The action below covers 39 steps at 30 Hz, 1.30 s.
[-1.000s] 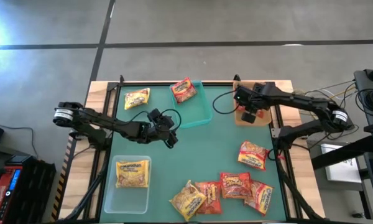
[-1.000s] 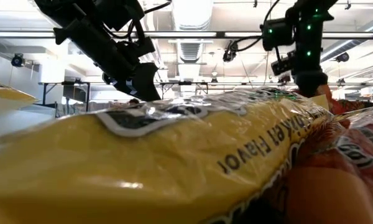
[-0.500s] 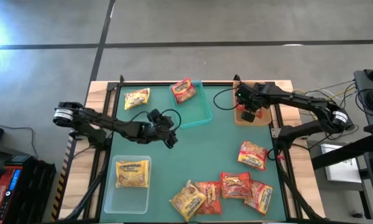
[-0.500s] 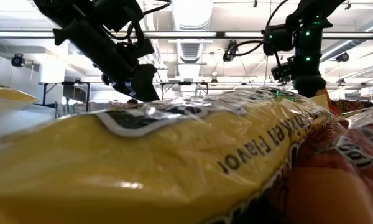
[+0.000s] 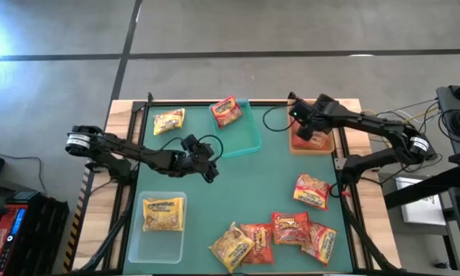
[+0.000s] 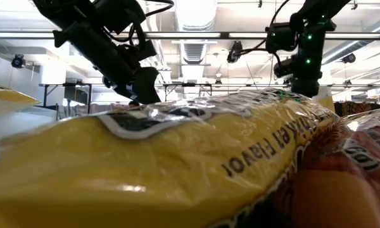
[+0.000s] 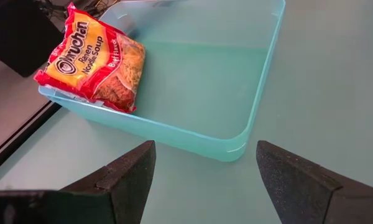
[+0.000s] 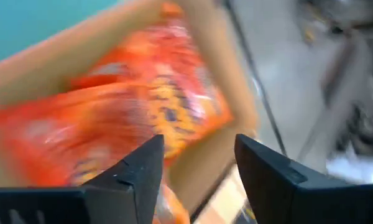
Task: Sort Maruchan noodles
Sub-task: Put the middle right red noodle pack into the green bin
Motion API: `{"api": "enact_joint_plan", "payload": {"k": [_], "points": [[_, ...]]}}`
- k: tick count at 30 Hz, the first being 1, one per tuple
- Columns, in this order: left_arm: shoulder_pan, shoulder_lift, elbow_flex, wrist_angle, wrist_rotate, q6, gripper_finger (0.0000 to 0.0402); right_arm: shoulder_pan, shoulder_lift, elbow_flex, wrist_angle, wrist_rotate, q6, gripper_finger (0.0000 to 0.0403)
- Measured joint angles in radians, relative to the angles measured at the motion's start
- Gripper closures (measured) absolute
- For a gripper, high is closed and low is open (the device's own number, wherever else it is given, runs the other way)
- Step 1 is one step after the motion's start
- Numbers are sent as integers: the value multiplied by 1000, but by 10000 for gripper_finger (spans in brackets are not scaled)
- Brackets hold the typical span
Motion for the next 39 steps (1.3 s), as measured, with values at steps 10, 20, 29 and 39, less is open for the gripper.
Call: {"api": "enact_joint_plan", "payload": {"k": [10, 20, 29, 39], "points": [[8, 0, -1, 0, 0, 0, 139, 7, -2, 100, -31, -494, 408, 227], [10, 0, -1, 2, 2, 5, 139, 341, -2, 22, 102, -815, 697, 253], [11, 0, -2, 4, 2, 7, 139, 683, -1, 10, 57, -808, 1052, 257], [11, 0, -4, 4, 3, -3, 139, 881, -1, 10, -205, -781, 1376, 261]]}}
